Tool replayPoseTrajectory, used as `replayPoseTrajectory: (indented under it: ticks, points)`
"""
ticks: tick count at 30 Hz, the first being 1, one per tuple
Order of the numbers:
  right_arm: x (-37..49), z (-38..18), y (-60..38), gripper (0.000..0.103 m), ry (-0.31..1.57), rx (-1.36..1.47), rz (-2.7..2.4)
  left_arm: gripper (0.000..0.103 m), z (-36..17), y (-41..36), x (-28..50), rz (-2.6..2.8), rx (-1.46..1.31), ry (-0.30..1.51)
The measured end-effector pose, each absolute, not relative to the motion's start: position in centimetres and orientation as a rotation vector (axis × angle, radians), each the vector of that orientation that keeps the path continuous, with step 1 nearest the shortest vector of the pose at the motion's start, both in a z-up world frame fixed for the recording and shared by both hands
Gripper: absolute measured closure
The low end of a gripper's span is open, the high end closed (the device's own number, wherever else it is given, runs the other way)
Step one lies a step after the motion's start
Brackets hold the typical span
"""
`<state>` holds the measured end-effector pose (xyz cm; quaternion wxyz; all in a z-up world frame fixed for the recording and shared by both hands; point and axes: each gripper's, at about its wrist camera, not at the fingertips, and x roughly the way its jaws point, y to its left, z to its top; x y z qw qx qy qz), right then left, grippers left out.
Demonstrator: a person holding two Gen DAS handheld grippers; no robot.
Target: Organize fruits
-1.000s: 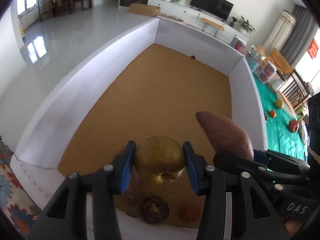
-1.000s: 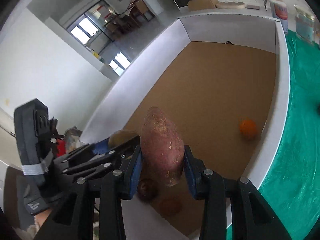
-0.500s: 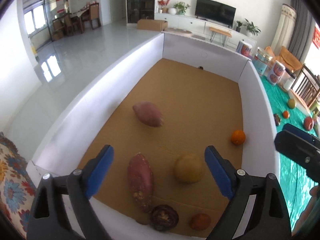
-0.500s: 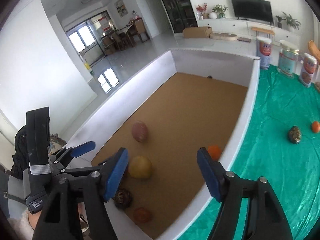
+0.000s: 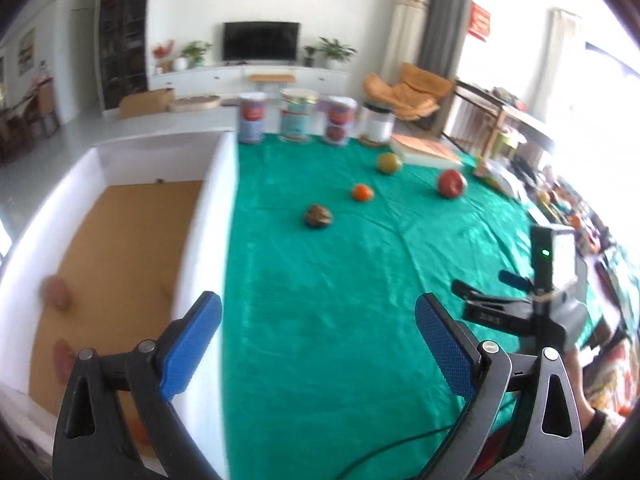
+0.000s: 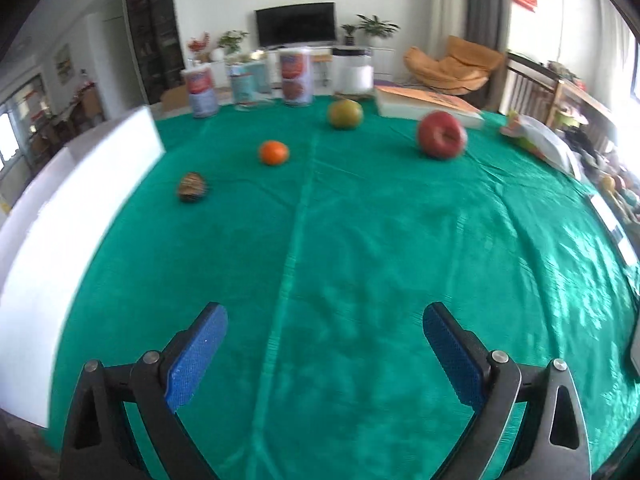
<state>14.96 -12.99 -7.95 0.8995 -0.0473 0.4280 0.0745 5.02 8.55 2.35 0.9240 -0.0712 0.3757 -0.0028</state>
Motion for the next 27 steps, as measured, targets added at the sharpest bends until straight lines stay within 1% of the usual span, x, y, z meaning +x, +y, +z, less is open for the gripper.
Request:
replayPoseTrajectory:
  ticks: [4,7,11,15,18,20,23,27]
  points:
    - [14.7,-9.5,-17.0,0.005,0.873,-0.109,0.035,0.005,-0.6,3.1,8.1,-0.097,-0.070,0.839]
    - [15.2,-9.8,-18.3,0.005,0.896,-0.053,0.021,0.005,-3.6,1.4,10.9,-0.072,-0.005,0.872]
    - [16.3,-10.9,-18.0,0.005,0.936,-0.045,-0.012,0.005,-7.6,1.7,13.7,0.013,0.036,0.921]
    - [16.5,-11.1,-18.8,0.005,0.944,0.002,-0.020,0.005,-10.1,3.6,15.4,0.081,0.017,0.933]
    - [16.4,-11.1,-18.7,0.002,0.951,0.000,-0.028,0.003,-10.9,4.8,15.8,0.091,-0.031,0.928]
    - [16.5,-11.2,-18.6,0.000,0.954,0.000,-0.027,0.004,-10.9,5.2,15.8,0.098,-0.048,0.928]
    - [16.5,-11.2,-18.6,0.000,0.954,0.001,-0.027,0.000,-11.1,5.0,16.0,0.099,-0.042,0.936]
    - [16.5,-11.2,-18.6,0.000,0.954,0.001,-0.027,0.000,-11.2,4.9,16.2,0.099,-0.042,0.937]
